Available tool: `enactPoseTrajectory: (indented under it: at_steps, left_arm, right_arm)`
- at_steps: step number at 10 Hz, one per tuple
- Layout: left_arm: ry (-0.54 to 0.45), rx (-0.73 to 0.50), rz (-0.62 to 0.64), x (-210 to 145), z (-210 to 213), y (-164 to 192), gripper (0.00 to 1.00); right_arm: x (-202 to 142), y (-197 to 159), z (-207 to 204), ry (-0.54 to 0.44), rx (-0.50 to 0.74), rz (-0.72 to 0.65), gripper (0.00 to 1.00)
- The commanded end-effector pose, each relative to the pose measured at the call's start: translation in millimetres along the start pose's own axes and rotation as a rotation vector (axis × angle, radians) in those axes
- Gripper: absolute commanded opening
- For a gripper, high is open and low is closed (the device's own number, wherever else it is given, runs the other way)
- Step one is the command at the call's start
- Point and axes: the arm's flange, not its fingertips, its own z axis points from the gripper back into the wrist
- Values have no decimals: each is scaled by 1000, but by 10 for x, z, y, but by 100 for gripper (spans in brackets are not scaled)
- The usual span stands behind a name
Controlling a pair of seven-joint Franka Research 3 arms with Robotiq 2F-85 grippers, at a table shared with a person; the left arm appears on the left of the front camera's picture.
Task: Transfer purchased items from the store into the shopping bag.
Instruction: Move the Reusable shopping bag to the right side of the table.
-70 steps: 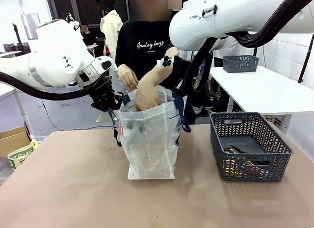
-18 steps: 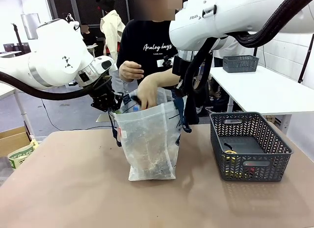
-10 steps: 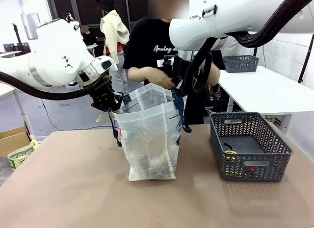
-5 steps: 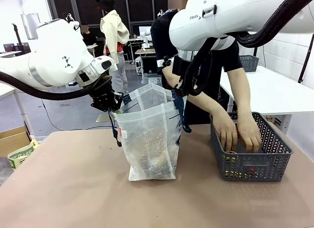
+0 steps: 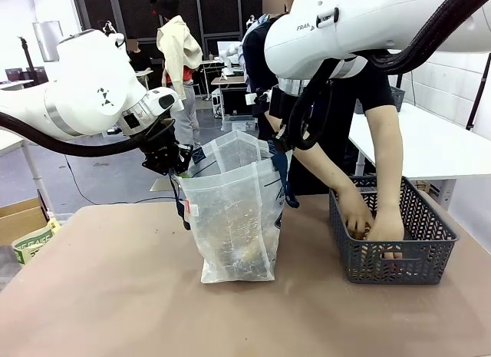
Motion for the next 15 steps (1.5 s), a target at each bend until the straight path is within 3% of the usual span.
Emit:
enactPoseTrajectory:
  at_steps: [1,15]
  left_arm:
    - [-4,0,1,1,9,7,0]
    - [-4,0,1,1,9,7,0]
  right_arm:
    - [-5,-3,-6,1,0,-4,0]
    - [-5,-3,-6,1,0,-4,0]
